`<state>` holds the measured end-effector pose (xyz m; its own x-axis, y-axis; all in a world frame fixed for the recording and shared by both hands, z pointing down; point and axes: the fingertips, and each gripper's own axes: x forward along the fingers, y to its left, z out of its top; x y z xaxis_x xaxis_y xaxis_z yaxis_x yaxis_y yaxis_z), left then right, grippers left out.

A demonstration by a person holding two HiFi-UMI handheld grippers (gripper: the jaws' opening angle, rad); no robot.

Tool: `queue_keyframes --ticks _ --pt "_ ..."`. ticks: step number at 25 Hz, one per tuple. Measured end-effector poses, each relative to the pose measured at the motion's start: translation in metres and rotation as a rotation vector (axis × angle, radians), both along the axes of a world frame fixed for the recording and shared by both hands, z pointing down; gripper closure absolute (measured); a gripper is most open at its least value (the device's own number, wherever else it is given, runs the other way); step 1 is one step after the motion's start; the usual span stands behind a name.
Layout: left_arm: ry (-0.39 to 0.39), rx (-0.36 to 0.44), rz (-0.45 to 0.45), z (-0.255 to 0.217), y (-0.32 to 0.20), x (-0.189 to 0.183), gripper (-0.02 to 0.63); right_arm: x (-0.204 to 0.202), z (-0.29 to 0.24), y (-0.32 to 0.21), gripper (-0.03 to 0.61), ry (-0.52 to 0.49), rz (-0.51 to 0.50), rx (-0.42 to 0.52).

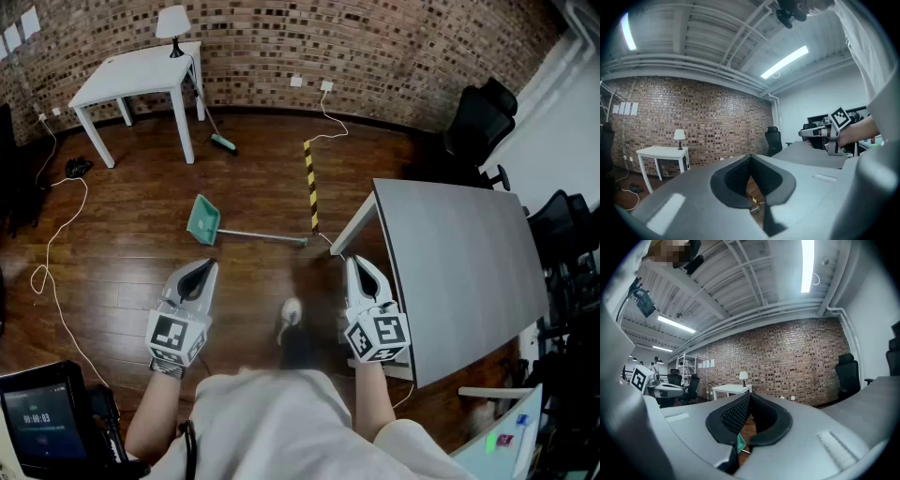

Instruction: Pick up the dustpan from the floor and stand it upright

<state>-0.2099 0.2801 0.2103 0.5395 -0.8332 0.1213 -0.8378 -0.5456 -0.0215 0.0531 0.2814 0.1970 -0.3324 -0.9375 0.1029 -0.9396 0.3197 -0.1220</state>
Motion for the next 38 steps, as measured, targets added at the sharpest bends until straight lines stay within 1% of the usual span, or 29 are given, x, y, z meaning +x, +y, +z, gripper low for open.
queue_keyframes --ticks 5,8,11,16,20,22,25,29,35,38 --pt "-0.022 -0.008 0.008 0.016 -0.065 0.026 0.614 0.02 0.012 -0.075 0.565 0.014 -0.03 0.005" --pt "-0.011 0.003 -0.031 0.016 -0.123 0.034 0.614 0.033 0.017 -0.135 0.565 0.044 -0.055 0.013" --pt "-0.011 0.016 -0.064 0.013 -0.183 0.048 0.614 0.05 0.015 -0.199 0.565 0.033 -0.077 0.024" --pt "-0.041 0.058 -0.101 -0.011 -0.283 0.082 0.614 0.082 0.0 -0.303 0.565 0.026 -0.125 0.039" --pt "-0.05 0.073 -0.14 -0.023 -0.341 0.096 0.614 0.1 -0.006 -0.362 0.565 0.052 -0.147 0.05" --pt "-0.045 0.075 -0.151 -0.026 -0.362 0.098 0.614 0.104 -0.007 -0.383 0.565 0.056 -0.153 0.059" --pt "-0.048 0.05 -0.157 -0.017 -0.38 0.097 0.614 0.107 -0.002 -0.4 0.565 0.04 -0.155 0.054" --pt "-0.053 0.024 -0.141 -0.003 -0.398 0.096 0.614 0.11 0.007 -0.418 0.565 0.021 -0.124 0.03" --pt "-0.046 -0.003 -0.101 0.004 -0.41 0.091 0.614 0.105 0.002 -0.429 0.565 0.042 -0.08 0.045" --pt "-0.045 -0.017 -0.077 0.009 -0.416 0.086 0.614 0.103 0.01 -0.434 0.565 0.08 -0.042 0.016"
